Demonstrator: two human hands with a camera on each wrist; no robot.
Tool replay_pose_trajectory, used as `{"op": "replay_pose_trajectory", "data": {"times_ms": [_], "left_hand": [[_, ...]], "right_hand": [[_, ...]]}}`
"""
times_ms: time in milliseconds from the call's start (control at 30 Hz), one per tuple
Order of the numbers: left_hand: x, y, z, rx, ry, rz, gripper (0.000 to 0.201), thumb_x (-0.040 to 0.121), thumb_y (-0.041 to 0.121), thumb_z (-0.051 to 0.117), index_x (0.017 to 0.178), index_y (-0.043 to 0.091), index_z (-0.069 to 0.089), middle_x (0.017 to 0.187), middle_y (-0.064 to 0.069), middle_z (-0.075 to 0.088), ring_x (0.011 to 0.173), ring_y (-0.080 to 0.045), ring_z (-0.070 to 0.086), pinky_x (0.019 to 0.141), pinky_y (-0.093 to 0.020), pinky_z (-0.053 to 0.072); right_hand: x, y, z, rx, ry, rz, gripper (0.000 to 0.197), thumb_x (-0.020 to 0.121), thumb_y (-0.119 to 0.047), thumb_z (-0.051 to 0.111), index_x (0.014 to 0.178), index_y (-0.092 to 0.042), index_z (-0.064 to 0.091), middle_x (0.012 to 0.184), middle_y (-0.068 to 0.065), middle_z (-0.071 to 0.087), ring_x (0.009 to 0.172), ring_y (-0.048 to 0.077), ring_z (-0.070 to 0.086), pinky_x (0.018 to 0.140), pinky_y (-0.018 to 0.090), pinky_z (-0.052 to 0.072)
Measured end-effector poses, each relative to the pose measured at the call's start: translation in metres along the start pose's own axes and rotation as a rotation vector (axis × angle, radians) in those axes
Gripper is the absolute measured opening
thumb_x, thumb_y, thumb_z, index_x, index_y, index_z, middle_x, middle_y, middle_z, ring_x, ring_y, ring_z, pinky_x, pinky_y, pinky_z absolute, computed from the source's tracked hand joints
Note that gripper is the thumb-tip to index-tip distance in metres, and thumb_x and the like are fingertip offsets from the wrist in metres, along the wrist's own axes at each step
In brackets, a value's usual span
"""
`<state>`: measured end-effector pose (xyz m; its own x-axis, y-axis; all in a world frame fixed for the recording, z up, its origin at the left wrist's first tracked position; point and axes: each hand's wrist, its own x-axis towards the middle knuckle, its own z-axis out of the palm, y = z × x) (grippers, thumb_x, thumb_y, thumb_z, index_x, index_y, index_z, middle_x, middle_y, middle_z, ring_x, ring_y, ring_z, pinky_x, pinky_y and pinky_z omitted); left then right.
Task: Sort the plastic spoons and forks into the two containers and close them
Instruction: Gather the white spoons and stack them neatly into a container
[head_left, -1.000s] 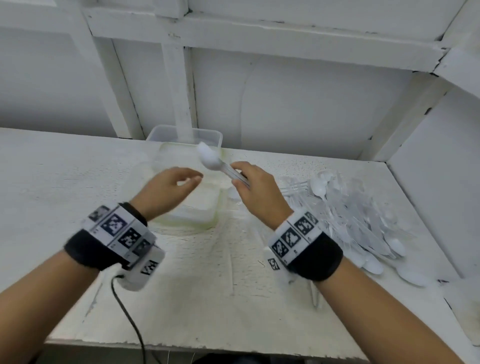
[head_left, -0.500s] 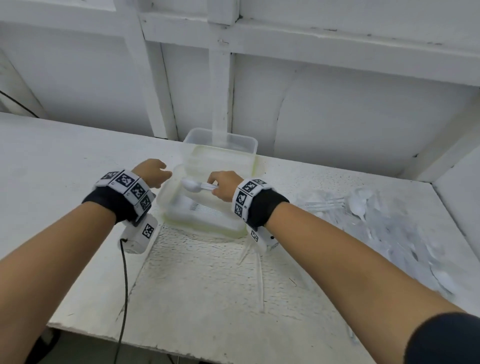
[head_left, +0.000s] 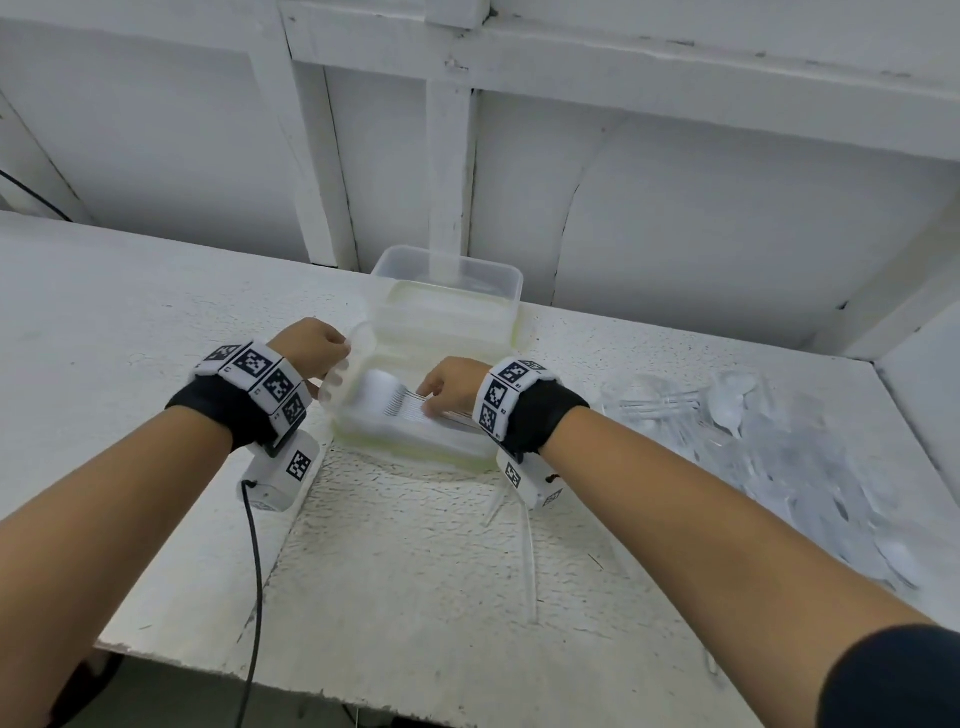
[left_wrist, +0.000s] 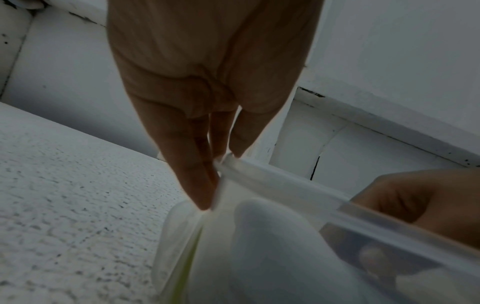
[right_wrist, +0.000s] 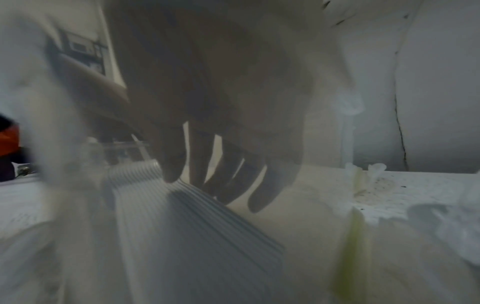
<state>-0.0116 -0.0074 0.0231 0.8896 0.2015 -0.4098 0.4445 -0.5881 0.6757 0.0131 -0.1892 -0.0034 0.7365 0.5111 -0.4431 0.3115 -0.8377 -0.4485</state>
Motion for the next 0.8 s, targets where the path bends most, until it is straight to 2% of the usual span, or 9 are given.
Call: {"op": "replay_pose_trajectory", "data": {"times_ms": [100, 200, 267, 367, 467, 533, 667, 733, 800], "left_hand": [[0.0, -0.001, 0.0, 0.014, 0.005, 0.002, 0.022, 0.099, 0.017, 0.041, 0.107, 0.002, 0.056, 0.1, -0.014, 0.061, 0.084, -0.028, 0.061, 0.066, -0.043, 0.056], [0.001, -0.001, 0.001, 0.034, 0.011, 0.003, 0.02, 0.099, 0.016, 0.042, 0.104, 0.003, 0.056, 0.099, -0.012, 0.061, 0.079, -0.025, 0.062, 0.057, -0.037, 0.056], [0.002, -0.001, 0.002, 0.04, 0.019, 0.0, 0.02, 0.099, 0.016, 0.042, 0.103, 0.003, 0.056, 0.099, -0.012, 0.061, 0.079, -0.025, 0.061, 0.057, -0.037, 0.056], [0.003, -0.001, 0.003, 0.066, 0.038, 0.006, 0.023, 0.099, 0.014, 0.041, 0.104, -0.001, 0.058, 0.101, -0.013, 0.061, 0.083, -0.027, 0.061, 0.065, -0.041, 0.056], [0.003, 0.0, 0.004, 0.123, 0.066, 0.022, 0.022, 0.097, 0.012, 0.041, 0.097, 0.0, 0.06, 0.103, -0.019, 0.063, 0.085, -0.029, 0.06, 0.069, -0.039, 0.053], [0.001, 0.001, 0.002, 0.204, 0.098, 0.04, 0.026, 0.096, 0.014, 0.041, 0.098, -0.001, 0.062, 0.108, -0.022, 0.063, 0.091, -0.032, 0.059, 0.074, -0.037, 0.052], [-0.004, 0.01, 0.004, 0.397, 0.199, 0.141, 0.04, 0.097, 0.023, 0.041, 0.131, 0.002, 0.05, 0.135, -0.016, 0.051, 0.123, -0.032, 0.046, 0.102, -0.037, 0.034], [-0.015, 0.02, 0.012, 0.372, 0.253, 0.228, 0.041, 0.097, 0.023, 0.041, 0.133, 0.005, 0.048, 0.134, -0.014, 0.052, 0.126, -0.03, 0.044, 0.104, -0.036, 0.032], [-0.032, 0.033, 0.025, 0.331, 0.294, 0.361, 0.037, 0.097, 0.021, 0.042, 0.129, 0.006, 0.052, 0.128, -0.012, 0.057, 0.12, -0.029, 0.048, 0.101, -0.033, 0.034]], "right_hand": [[-0.001, 0.002, 0.004, 0.036, 0.067, -0.001, 0.034, 0.093, -0.012, 0.048, 0.125, -0.013, 0.058, 0.133, 0.007, 0.053, 0.118, 0.022, 0.052, 0.092, 0.026, 0.039], [-0.001, 0.003, 0.006, 0.044, 0.073, -0.009, 0.034, 0.092, -0.007, 0.045, 0.121, -0.015, 0.06, 0.131, 0.008, 0.054, 0.107, 0.021, 0.054, 0.081, 0.024, 0.038], [-0.001, 0.003, 0.006, 0.044, 0.071, -0.007, 0.033, 0.092, -0.008, 0.046, 0.121, -0.016, 0.06, 0.13, 0.008, 0.054, 0.111, 0.023, 0.054, 0.082, 0.024, 0.039], [-0.003, 0.003, 0.005, 0.02, 0.068, -0.007, 0.035, 0.095, -0.011, 0.044, 0.127, -0.015, 0.056, 0.135, 0.008, 0.05, 0.121, 0.023, 0.049, 0.093, 0.026, 0.038], [-0.008, 0.004, 0.003, -0.031, 0.075, -0.012, 0.037, 0.098, -0.015, 0.042, 0.134, -0.013, 0.049, 0.14, 0.007, 0.046, 0.127, 0.022, 0.044, 0.101, 0.026, 0.034], [-0.011, 0.005, 0.0, -0.06, 0.084, -0.031, 0.037, 0.098, -0.017, 0.043, 0.134, -0.012, 0.049, 0.14, 0.007, 0.046, 0.128, 0.021, 0.043, 0.102, 0.026, 0.032], [-0.035, 0.011, -0.016, -0.098, 0.127, -0.091, 0.036, 0.099, -0.018, 0.041, 0.133, -0.011, 0.049, 0.137, 0.007, 0.05, 0.126, 0.021, 0.045, 0.101, 0.025, 0.033], [-0.058, 0.019, -0.028, -0.104, 0.169, -0.125, 0.035, 0.099, -0.019, 0.041, 0.132, -0.011, 0.05, 0.134, 0.006, 0.053, 0.121, 0.019, 0.049, 0.097, 0.023, 0.034], [-0.088, 0.03, -0.037, -0.101, 0.227, -0.152, 0.034, 0.099, -0.02, 0.041, 0.13, -0.013, 0.052, 0.129, 0.005, 0.056, 0.117, 0.018, 0.051, 0.094, 0.022, 0.035]]}}
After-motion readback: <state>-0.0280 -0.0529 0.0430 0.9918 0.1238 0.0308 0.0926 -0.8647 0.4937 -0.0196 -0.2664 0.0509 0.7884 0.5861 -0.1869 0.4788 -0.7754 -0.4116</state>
